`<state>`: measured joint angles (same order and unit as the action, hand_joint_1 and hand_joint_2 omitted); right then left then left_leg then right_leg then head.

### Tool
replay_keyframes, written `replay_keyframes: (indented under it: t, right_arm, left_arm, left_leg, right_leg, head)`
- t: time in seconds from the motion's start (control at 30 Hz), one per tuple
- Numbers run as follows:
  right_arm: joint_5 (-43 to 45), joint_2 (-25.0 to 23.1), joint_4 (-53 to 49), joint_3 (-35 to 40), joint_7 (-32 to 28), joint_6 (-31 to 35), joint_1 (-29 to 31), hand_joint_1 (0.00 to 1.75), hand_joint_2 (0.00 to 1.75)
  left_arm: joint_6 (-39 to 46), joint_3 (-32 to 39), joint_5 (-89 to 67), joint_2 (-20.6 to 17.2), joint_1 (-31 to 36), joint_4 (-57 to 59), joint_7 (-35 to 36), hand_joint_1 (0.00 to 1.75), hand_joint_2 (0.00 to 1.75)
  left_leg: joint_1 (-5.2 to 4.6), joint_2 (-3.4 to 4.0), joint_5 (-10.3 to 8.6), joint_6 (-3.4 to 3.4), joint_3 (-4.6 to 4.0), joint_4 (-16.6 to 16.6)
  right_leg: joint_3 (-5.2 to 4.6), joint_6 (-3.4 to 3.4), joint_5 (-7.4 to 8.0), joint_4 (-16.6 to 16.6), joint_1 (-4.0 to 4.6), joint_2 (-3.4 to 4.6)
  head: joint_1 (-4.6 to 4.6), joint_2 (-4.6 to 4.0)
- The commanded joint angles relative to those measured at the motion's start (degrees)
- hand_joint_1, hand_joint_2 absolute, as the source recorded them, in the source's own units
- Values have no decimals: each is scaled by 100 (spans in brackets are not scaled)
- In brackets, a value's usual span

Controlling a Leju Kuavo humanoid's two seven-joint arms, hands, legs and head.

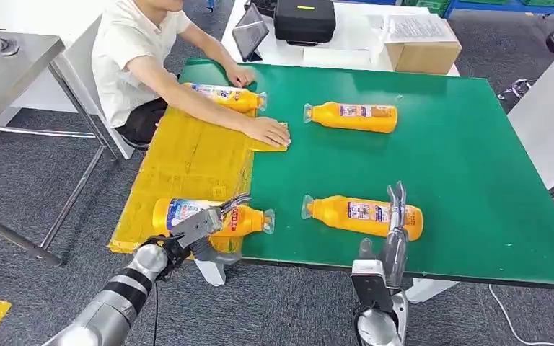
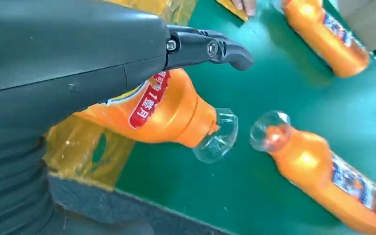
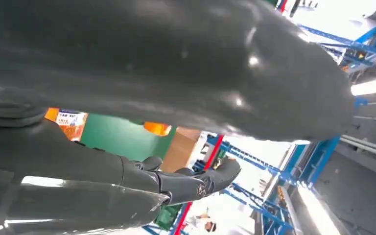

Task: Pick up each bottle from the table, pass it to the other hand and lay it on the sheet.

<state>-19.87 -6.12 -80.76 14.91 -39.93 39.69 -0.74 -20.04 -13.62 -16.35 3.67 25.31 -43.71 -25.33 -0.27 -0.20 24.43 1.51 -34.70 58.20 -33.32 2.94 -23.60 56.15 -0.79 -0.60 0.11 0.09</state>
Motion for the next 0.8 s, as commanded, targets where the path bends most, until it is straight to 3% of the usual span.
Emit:
replay_keyframes:
  t: [0.03, 0.2, 0.27, 0.3, 0.33, 0.4, 0.5, 0.73, 0.8]
  right_arm:
    - [15, 171, 406, 66, -7, 31, 171, 0, 0]
    - [15, 171, 406, 66, -7, 31, 171, 0, 0]
    - [-465, 29, 369, -251, -7, 31, 97, 0, 0]
    - [-1921, -323, 178, -1042, -7, 31, -39, 0, 175]
    - [-2855, -476, 148, -1419, -7, 31, -108, 0, 175]
    - [-4573, -335, 931, -2082, 479, 31, 51, 0, 175]
    - [-4744, -316, 1515, -2663, -7, 31, 466, 0, 175]
    - [-4790, -311, 1708, -2657, 13, 31, 658, 0, 175]
    - [-5732, -127, 1935, -2424, 951, 31, 692, 0, 175]
  left_arm:
    - [232, -393, 159, -218, -259, -221, 18, 0, 175]
    - [232, -393, 159, -218, -259, -221, 18, 0, 175]
    - [793, -344, 266, -106, -386, -594, -174, 0, 175]
    - [1487, -357, 142, 38, -484, -967, -288, 0, 175]
    - [2131, -367, 20, 226, -581, -1356, -359, 0, 175]
    - [3331, -389, 144, 740, -947, -2310, -637, 0, 175]
    - [4433, -888, -13, 776, -1093, -2711, -1039, 0, 175]
    - [4709, -884, 276, 807, -1135, -2705, -1246, 0, 175]
    - [4696, -918, 518, 740, -1128, -2674, -1280, 0, 175]
  left_leg:
    - [3, 21, 6, -9, 16, -9]
    - [2, 11, 4, -8, 2, -7]
    - [5, 18, 7, -11, 2, -6]
    - [3, 13, 6, -10, -2, -6]
    - [5, 10, 8, -12, -1, -6]
    - [3, -27, 1, -5, -20, 1]
    - [7, -31, 6, -5, -25, 2]
    - [-7, 2, 8, -5, -41, -1]
    - [-3, 7, 9, -12, -35, -2]
  right_leg:
    - [8, -9, 1, -8, 3, 23]
    - [-2, -9, 0, -6, 2, 12]
    - [-4, -12, 0, -7, 5, 19]
    - [-7, -11, -1, -5, 3, 14]
    - [-4, -13, -4, -6, 5, 11]
    - [-13, -6, -7, -2, 3, -26]
    - [-22, -7, -9, -11, 7, -29]
    - [-38, -9, 0, -7, -5, -3]
    - [-33, -15, -1, -10, 0, 0]
  head:
    - [2, 0]
    - [0, 0]
    - [-2, 0]
    - [-2, 0]
    - [0, 0]
    - [0, 0]
    - [-7, 0]
    - [0, 0]
    - [-2, 0]
